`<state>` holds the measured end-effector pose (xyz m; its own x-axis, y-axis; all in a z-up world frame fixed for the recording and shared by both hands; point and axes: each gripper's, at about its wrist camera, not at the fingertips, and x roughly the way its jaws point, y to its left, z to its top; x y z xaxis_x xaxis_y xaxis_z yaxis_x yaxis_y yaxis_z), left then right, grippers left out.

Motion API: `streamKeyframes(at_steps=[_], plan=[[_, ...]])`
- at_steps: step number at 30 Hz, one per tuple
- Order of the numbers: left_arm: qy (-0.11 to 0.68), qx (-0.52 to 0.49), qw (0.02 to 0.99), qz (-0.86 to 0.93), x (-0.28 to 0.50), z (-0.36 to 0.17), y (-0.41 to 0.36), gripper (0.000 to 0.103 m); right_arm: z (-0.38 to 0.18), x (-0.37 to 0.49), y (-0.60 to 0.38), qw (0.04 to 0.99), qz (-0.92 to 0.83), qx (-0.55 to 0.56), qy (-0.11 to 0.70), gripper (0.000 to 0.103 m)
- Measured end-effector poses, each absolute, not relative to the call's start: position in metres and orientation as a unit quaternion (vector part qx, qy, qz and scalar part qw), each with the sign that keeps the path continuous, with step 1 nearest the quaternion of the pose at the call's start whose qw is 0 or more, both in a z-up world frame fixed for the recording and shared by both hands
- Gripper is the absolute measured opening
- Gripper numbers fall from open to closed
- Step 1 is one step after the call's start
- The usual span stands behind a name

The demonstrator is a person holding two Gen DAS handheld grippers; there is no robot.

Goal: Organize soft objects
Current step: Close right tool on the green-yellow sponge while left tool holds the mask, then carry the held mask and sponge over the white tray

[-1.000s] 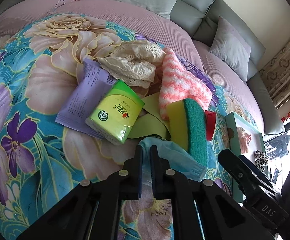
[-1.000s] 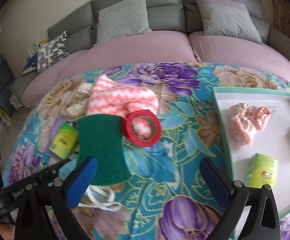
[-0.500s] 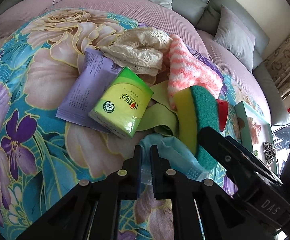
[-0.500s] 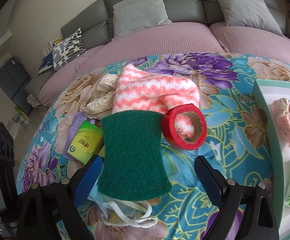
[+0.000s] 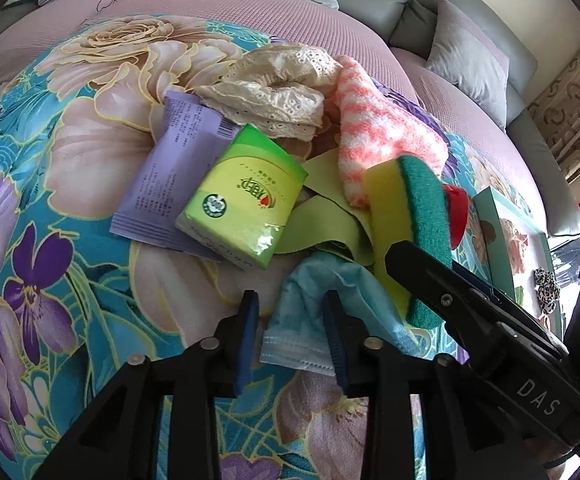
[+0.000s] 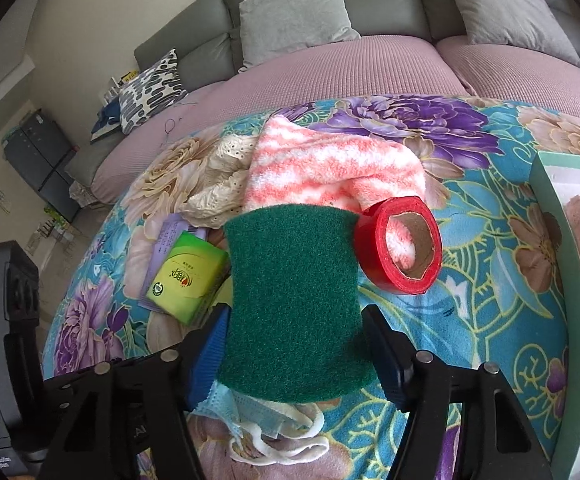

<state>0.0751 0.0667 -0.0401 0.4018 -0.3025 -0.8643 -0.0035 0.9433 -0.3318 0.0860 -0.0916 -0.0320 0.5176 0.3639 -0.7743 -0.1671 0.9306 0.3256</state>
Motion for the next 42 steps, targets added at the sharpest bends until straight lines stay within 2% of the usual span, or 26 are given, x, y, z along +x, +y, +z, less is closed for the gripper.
streamKeyframes(at_steps=[3,16,18,24,31,42], plan=[[0.539,-0.139,0.825,-0.097,0.076,-0.039,0.059,0.042,-0.029,0.084,-0.098,0.867,0.146,0.102,0.465,0.069],[0.538,-0.115,0.826,-0.12,0.087,-0.039,0.026,0.041,-0.017,0.075,-0.127,0.875,0.124,0.113,0.455,0.069],[0.535,-0.116,0.827,-0.125,0.089,-0.038,0.022,0.029,-0.017,0.074,-0.129,0.875,0.122,0.116,0.455,0.069],[0.514,-0.118,0.839,-0.134,0.092,-0.025,0.021,0.018,-0.009,0.071,-0.137,0.879,0.121,0.12,0.445,0.069],[0.465,-0.123,0.866,-0.133,0.082,0.008,0.028,0.014,0.007,0.063,-0.141,0.888,0.134,0.121,0.423,0.069],[0.394,-0.145,0.9,-0.114,0.055,0.056,0.056,0.014,0.039,0.045,-0.169,0.909,0.125,0.139,0.373,0.069]])
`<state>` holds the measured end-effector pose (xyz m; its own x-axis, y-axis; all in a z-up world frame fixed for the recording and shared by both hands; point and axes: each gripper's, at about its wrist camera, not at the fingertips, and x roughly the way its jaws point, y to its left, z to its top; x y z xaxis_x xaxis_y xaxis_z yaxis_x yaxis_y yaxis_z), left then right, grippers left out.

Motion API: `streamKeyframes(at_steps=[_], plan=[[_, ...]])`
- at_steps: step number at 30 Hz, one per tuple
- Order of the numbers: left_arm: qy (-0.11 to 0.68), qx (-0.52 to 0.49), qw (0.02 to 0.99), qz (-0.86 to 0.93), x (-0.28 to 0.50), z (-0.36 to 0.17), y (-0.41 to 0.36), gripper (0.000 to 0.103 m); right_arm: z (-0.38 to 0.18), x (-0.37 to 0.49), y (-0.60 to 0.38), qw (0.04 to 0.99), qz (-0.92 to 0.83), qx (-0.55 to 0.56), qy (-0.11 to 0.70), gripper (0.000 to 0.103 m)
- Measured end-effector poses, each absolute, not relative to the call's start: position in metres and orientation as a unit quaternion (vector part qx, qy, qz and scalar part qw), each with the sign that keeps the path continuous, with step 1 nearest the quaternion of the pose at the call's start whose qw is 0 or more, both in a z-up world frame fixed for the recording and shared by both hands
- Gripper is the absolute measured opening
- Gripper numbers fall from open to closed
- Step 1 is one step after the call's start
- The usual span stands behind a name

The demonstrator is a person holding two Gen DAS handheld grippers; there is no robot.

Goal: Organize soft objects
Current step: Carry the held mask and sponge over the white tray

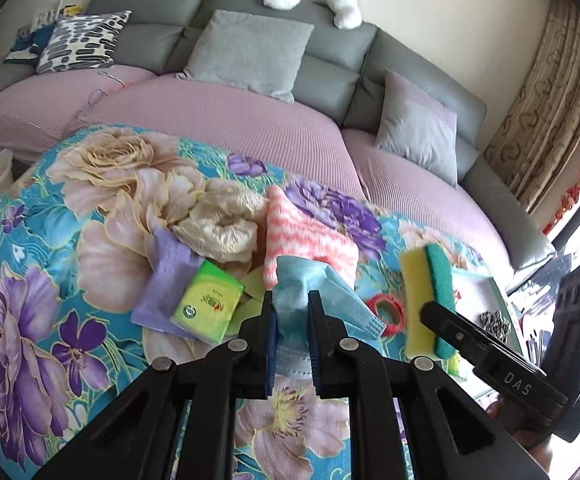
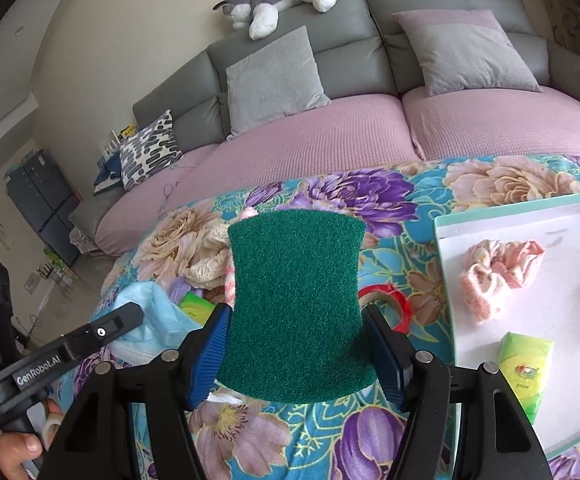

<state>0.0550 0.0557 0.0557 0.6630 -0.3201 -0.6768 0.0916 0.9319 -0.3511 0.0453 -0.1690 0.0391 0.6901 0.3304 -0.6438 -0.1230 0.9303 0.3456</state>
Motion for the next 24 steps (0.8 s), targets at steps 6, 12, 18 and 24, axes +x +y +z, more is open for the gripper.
streamKeyframes(at_steps=[6,12,18,24], plan=[[0.399,-0.139,0.9,-0.108,0.057,0.061,0.044,0.014,0.042,0.042,-0.199,0.912,0.097,0.15,0.369,0.069],[0.385,-0.131,0.903,-0.137,0.058,0.074,0.013,0.014,0.043,0.034,-0.249,0.916,0.04,0.164,0.363,0.069],[0.386,-0.134,0.897,-0.168,0.066,0.078,-0.022,0.014,0.042,0.024,-0.305,0.915,-0.031,0.177,0.361,0.069],[0.388,-0.115,0.888,-0.217,0.076,0.087,-0.075,0.014,0.036,0.017,-0.346,0.908,-0.075,0.192,0.364,0.069]])
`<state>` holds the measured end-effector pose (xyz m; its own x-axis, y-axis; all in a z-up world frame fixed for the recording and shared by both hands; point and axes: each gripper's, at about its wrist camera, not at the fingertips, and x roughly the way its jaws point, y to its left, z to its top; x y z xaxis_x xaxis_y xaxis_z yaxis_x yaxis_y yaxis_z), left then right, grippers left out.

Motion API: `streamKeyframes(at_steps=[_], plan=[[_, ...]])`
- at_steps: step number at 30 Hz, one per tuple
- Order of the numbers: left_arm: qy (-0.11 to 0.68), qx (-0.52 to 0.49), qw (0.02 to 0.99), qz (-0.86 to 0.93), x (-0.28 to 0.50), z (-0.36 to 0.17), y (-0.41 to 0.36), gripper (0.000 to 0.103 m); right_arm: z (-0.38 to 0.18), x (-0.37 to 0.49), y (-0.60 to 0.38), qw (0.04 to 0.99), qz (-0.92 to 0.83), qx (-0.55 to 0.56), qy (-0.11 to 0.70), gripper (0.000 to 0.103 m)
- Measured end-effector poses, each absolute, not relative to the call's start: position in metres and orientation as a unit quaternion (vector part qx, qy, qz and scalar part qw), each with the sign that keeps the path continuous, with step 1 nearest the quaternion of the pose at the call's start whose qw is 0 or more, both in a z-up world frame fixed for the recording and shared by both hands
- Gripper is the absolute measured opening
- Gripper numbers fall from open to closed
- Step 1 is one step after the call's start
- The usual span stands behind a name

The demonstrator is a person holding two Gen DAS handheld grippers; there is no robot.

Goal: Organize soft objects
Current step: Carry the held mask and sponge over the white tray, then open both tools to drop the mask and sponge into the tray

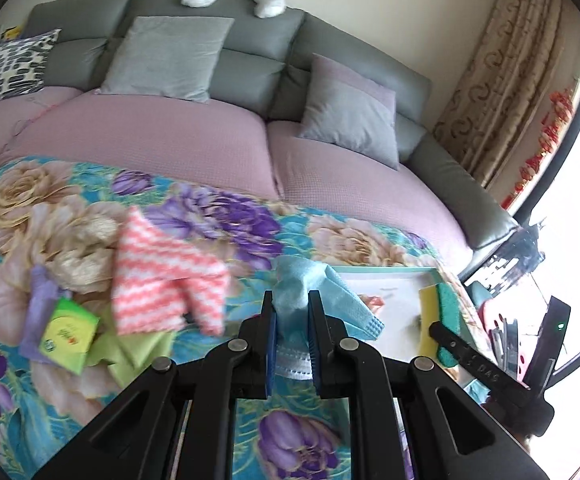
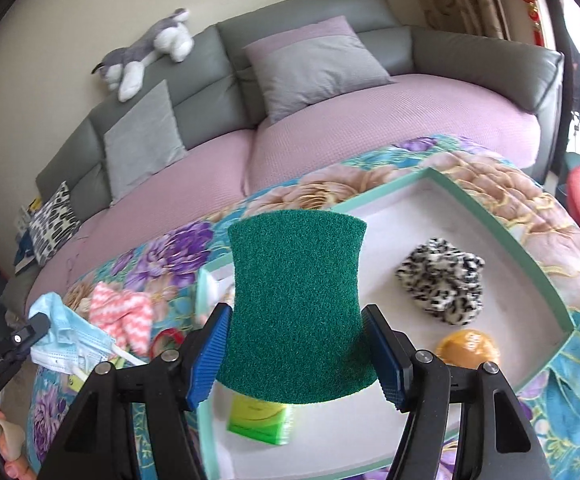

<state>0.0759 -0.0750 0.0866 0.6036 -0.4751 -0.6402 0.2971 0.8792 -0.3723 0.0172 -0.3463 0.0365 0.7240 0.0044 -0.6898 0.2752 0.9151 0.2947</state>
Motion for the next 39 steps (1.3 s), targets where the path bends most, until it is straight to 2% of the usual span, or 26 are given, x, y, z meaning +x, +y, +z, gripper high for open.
streamKeyframes(at_steps=[12,31,34,35,36,38,39], plan=[[0.412,-0.065,0.861,-0.291,0.095,0.08,-0.169,0.014,0.011,0.031,-0.365,0.889,-0.061,0.223,0.396,0.069],[0.474,-0.05,0.833,-0.28,0.127,0.016,-0.224,0.014,0.009,0.02,-0.398,0.882,-0.162,0.195,0.397,0.069],[0.482,-0.043,0.832,-0.272,0.13,0.01,-0.225,0.022,0.012,0.019,-0.398,0.883,-0.166,0.191,0.395,0.07],[0.481,-0.039,0.833,-0.271,0.129,0.011,-0.225,0.033,0.013,0.019,-0.397,0.884,-0.167,0.188,0.395,0.07],[0.48,-0.035,0.834,-0.27,0.128,0.012,-0.225,0.048,0.014,0.018,-0.397,0.884,-0.169,0.186,0.394,0.071],[0.475,-0.032,0.838,-0.268,0.125,0.016,-0.224,0.062,0.017,0.018,-0.396,0.884,-0.172,0.182,0.395,0.074],[0.471,-0.032,0.84,-0.268,0.124,0.019,-0.223,0.063,0.019,0.017,-0.395,0.885,-0.173,0.179,0.393,0.077]])
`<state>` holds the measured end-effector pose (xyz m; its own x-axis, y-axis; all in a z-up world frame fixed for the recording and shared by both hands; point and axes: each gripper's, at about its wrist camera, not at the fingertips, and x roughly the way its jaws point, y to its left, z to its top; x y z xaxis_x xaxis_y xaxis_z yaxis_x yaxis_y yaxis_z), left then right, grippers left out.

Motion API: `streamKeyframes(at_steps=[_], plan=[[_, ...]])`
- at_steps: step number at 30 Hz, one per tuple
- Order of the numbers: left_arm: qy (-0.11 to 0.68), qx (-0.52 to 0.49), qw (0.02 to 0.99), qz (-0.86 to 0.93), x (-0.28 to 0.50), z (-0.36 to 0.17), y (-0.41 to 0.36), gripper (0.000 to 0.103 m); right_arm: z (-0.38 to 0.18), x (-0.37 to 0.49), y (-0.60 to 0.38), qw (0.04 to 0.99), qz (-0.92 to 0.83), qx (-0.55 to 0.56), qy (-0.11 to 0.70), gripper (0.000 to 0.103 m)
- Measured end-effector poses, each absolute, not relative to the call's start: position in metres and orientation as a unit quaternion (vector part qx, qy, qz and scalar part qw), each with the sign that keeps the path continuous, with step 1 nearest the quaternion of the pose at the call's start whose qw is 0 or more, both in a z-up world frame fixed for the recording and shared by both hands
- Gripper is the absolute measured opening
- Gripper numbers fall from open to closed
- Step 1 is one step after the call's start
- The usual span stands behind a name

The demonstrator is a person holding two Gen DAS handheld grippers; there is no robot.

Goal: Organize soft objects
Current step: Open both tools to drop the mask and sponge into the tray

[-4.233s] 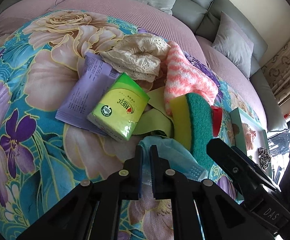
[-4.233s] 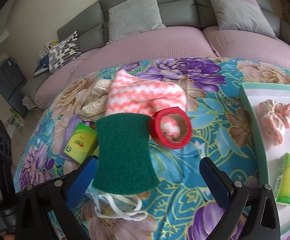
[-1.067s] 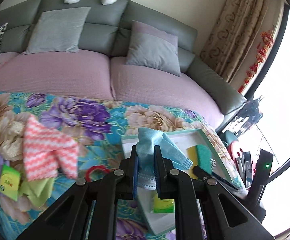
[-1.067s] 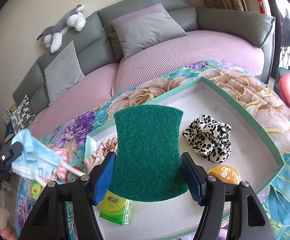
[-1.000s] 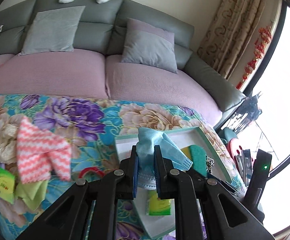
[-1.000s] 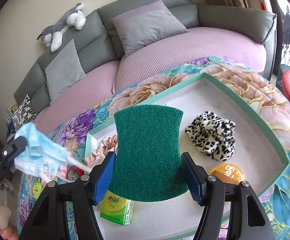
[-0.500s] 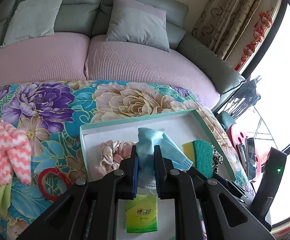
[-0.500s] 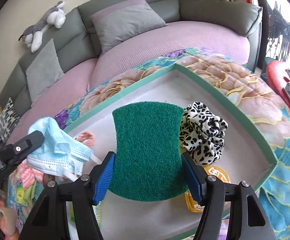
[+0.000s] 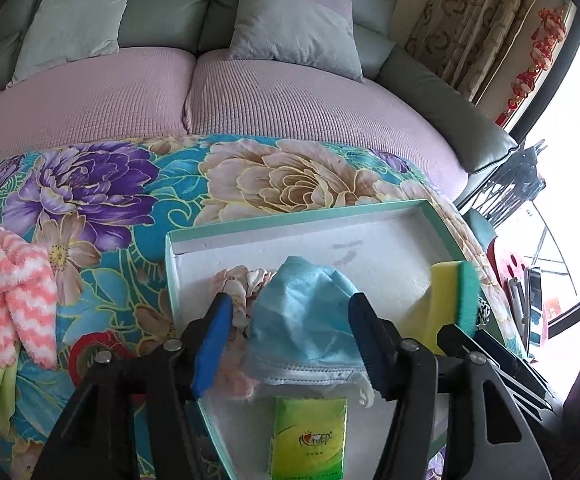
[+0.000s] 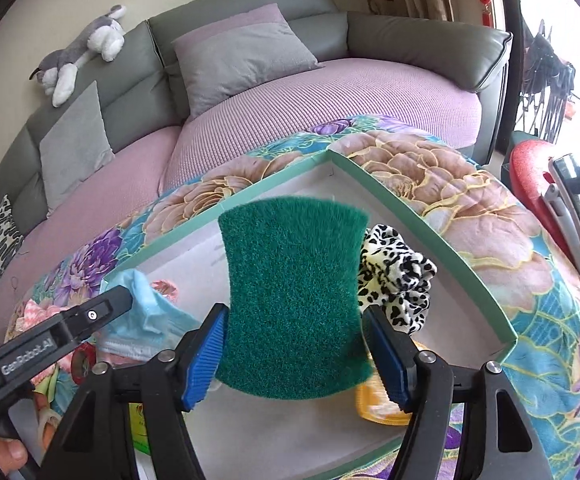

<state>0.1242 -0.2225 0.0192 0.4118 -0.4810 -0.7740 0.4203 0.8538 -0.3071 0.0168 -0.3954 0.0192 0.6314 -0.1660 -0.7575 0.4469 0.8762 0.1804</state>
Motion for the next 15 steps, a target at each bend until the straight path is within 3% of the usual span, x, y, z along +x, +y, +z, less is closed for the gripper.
streamKeyframes(at_steps=[2,4,6,9,15], plan=[[0.464,-0.026,0.845,-0.265,0.122,0.025,-0.219,0.064,0.024,0.015,-0.394,0.887,-0.173,0.176,0.389,0.081],[0.453,-0.015,0.854,-0.255,0.118,0.032,-0.214,0.073,0.03,0.013,-0.392,0.891,-0.168,0.176,0.384,0.083],[0.438,-0.01,0.866,-0.242,0.115,0.038,-0.206,0.087,0.036,0.011,-0.39,0.893,-0.166,0.171,0.382,0.092],[0.425,-0.003,0.879,-0.216,0.112,0.043,-0.192,0.093,0.041,0.01,-0.383,0.893,-0.173,0.146,0.389,0.103],[0.43,0.03,0.888,-0.161,0.109,0.035,-0.166,0.096,0.04,0.011,-0.376,0.885,-0.189,0.11,0.411,0.103]])
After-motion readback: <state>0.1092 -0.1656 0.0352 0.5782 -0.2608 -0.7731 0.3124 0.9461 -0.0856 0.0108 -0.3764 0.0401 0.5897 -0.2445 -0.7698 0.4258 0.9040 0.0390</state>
